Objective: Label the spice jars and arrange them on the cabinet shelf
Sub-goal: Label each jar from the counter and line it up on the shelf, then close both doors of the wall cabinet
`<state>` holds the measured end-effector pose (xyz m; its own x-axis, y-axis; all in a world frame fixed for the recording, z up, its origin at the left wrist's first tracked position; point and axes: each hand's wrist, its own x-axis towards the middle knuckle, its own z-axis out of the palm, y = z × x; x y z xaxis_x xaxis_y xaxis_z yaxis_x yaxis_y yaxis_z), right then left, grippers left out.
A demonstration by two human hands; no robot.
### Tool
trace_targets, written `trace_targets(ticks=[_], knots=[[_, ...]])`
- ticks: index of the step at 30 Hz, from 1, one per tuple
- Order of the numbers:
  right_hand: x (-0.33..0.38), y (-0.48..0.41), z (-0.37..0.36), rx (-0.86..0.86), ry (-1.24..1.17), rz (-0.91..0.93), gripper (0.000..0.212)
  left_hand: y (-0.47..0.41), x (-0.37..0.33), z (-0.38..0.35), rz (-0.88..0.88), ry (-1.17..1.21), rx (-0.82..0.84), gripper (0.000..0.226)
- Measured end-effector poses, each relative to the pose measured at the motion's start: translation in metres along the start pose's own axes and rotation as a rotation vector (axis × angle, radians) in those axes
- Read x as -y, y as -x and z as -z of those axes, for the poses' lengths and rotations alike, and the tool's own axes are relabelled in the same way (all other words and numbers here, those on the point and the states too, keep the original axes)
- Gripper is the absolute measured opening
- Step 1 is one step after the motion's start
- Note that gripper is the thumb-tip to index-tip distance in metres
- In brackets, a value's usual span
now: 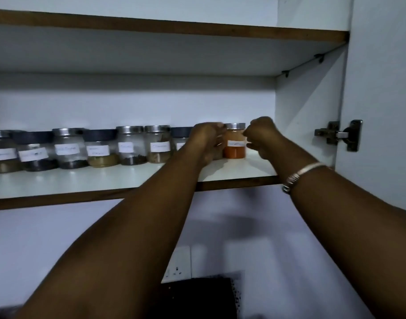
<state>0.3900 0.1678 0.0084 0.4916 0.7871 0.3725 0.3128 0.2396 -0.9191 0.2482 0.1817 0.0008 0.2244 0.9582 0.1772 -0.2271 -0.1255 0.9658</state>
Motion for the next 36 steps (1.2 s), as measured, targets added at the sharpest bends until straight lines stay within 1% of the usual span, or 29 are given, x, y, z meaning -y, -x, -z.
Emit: trace_targets(ticks=[1, 2, 4, 5, 6, 7, 9, 11, 13, 15, 17, 20, 23, 26, 27, 28, 29, 30, 32, 33, 35, 36], knots=[[0.005, 0.018, 0.009, 0.031, -0.059, -0.008, 0.036, 0.012, -0.004, -0.006, -0.053, 0.004, 0.024, 0.021], [0.023, 0.056, -0.017, 0.145, -0.126, 0.031, 0.039, 0.047, -0.019, 0.029, -0.136, -0.040, -0.034, 0.024], [0.032, 0.097, -0.007, 0.213, -0.207, 0.102, 0.031, 0.087, -0.020, 0.022, -0.278, -0.109, -0.002, 0.025], [0.054, 0.145, -0.036, 0.313, -0.302, 0.141, 0.026, 0.128, -0.031, 0.063, -0.371, -0.170, -0.049, 0.024], [0.057, 0.168, -0.035, 0.328, -0.335, 0.179, 0.024, 0.152, -0.028, 0.066, -0.454, -0.192, -0.028, 0.023], [0.063, 0.195, -0.038, 0.343, -0.367, 0.249, 0.024, 0.179, -0.029, 0.074, -0.516, -0.183, -0.015, 0.024], [0.080, 0.248, -0.049, 0.403, -0.448, 0.376, 0.024, 0.235, -0.033, 0.102, -0.651, -0.235, -0.041, 0.027], [0.096, 0.308, -0.067, 0.503, -0.543, 0.479, 0.025, 0.298, -0.042, 0.138, -0.788, -0.326, -0.108, 0.028], [0.118, 0.363, -0.088, 0.573, -0.635, 0.537, 0.029, 0.356, -0.057, 0.173, -0.889, -0.392, -0.180, 0.028], [0.142, 0.411, -0.114, 0.644, -0.691, 0.589, 0.032, 0.408, -0.074, 0.207, -0.942, -0.513, -0.304, 0.028], [0.171, 0.458, -0.142, 0.711, -0.734, 0.625, 0.035, 0.462, -0.095, 0.239, -0.972, -0.698, -0.463, 0.030], [0.210, 0.517, -0.178, 0.772, -0.729, 0.614, 0.044, 0.527, -0.124, 0.280, -1.001, -1.061, -0.859, 0.039], [0.244, 0.567, -0.208, 0.762, -0.643, 0.700, 0.051, 0.581, -0.151, 0.317, -1.104, -1.348, -1.240, 0.040], [0.276, 0.607, -0.231, 0.725, -0.570, 0.825, 0.067, 0.621, -0.174, 0.346, -1.304, -1.474, -1.587, 0.040], [0.286, 0.621, -0.238, 0.737, -0.557, 0.846, 0.074, 0.632, -0.184, 0.357, -1.318, -1.465, -1.668, 0.043], [0.295, 0.631, -0.244, 0.747, -0.536, 0.857, 0.080, 0.639, -0.192, 0.367, -1.269, -1.406, -1.701, 0.047], [0.303, 0.640, -0.250, 0.741, -0.505, 0.866, 0.083, 0.642, -0.200, 0.376, -1.162, -1.270, -1.661, 0.052], [0.310, 0.649, -0.255, 0.723, -0.473, 0.871, 0.084, 0.645, -0.208, 0.384, -1.027, -1.076, -1.542, 0.055], [0.319, 0.660, -0.265, 0.687, -0.428, 0.873, 0.080, 0.642, -0.215, 0.398, -0.792, -0.710, -1.229, 0.049], [0.320, 0.662, -0.270, 0.674, -0.414, 0.875, 0.076, 0.639, -0.214, 0.405, -0.724, -0.606, -1.100, 0.043], [0.317, 0.662, -0.281, 0.646, -0.391, 0.884, 0.069, 0.635, -0.208, 0.420, -0.716, -0.542, -0.957, 0.034], [0.314, 0.661, -0.286, 0.637, -0.378, 0.888, 0.067, 0.633, -0.206, 0.426, -0.742, -0.526, -0.937, 0.031]])
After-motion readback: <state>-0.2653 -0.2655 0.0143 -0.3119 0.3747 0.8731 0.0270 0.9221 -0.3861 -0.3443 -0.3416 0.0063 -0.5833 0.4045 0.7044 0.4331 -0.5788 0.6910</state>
